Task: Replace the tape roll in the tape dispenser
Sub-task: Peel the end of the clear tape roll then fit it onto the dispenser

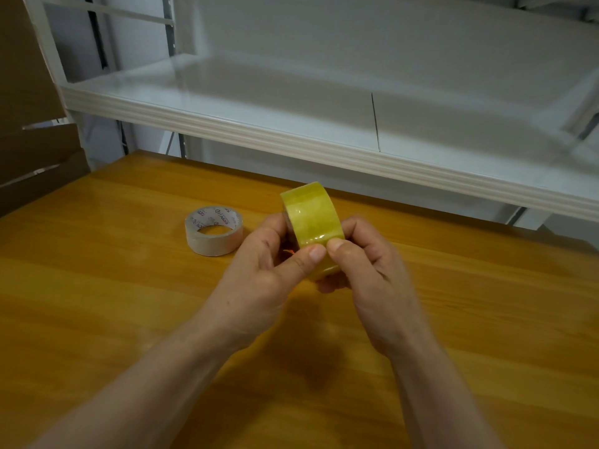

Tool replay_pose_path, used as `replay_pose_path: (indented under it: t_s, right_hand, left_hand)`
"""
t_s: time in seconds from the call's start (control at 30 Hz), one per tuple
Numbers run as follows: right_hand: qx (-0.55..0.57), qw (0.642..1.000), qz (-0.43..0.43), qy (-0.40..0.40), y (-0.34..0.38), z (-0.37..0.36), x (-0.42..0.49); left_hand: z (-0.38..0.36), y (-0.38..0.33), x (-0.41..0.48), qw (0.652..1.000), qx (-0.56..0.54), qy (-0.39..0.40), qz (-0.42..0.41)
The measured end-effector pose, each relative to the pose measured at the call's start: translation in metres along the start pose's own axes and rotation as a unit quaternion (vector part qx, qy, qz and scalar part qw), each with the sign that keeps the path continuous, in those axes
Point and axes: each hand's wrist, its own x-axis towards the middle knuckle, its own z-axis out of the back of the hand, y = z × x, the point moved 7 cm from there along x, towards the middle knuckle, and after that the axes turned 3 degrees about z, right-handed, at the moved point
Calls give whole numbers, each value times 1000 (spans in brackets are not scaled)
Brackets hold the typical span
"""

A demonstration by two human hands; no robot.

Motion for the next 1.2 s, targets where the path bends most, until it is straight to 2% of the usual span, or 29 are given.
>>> replay_pose_path:
  t_s: [0.1, 0.23, 0.37, 0.97, 1.2]
  right_hand:
    - [6, 1000, 6, 2, 2, -1, 0]
    - [21, 1000, 9, 12, 3, -3, -1]
    - [14, 1000, 7, 24, 1, -6, -2]
    - [8, 1000, 9, -23, -3, 0, 1]
    - [23, 999, 0, -31, -6, 2, 2]
  left_hand:
    - [-3, -3, -1, 1000, 23, 7, -9]
    - [-5, -11, -2, 998, -48, 20, -17]
    - [-1, -7, -1, 992, -121, -3, 21]
    - [-8, -3, -2, 998, 57, 26, -20]
    - [-9, -3, -4, 998, 59, 23, -29]
